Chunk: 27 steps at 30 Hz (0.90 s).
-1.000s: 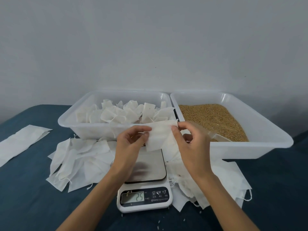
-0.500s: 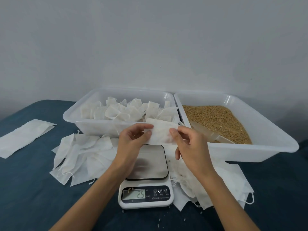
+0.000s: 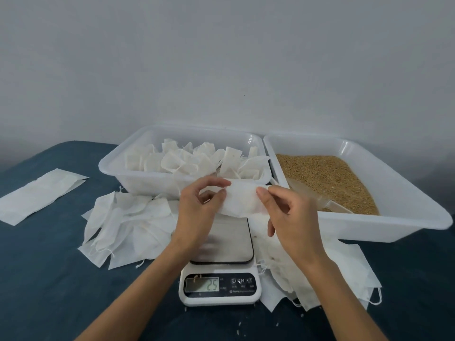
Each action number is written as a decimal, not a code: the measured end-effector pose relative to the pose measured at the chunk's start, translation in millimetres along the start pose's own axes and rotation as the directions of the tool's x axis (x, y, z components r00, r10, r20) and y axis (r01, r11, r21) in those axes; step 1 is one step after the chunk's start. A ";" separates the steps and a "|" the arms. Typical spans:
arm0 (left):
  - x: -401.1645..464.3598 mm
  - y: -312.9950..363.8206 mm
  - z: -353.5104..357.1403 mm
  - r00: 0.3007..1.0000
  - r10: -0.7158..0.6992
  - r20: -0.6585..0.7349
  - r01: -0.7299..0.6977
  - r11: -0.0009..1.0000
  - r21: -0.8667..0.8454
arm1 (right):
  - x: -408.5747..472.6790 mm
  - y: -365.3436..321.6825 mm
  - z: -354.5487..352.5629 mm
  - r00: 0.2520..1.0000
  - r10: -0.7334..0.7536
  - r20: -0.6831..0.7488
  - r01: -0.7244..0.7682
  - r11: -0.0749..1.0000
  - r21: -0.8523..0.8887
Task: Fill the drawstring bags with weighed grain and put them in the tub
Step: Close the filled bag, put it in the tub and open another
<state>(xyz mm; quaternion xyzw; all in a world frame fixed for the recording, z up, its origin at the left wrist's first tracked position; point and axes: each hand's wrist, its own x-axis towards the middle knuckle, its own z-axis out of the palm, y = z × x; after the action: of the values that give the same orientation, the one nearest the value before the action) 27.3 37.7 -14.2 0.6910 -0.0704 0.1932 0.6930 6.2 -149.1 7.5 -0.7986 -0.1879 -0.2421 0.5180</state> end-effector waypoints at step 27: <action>-12.9 0.4 11.3 0.952 -0.125 0.281 0.125 0.992 0.021 | 62.5 46.5 -118.4 0.939 0.339 0.054 -0.228 0.733 -0.640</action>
<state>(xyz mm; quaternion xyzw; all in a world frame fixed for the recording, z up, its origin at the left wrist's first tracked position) 17.2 24.4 -18.1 0.7155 -0.1240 0.0489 0.6858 59.9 -273.0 50.6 -0.9612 -0.0152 -0.1405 0.2369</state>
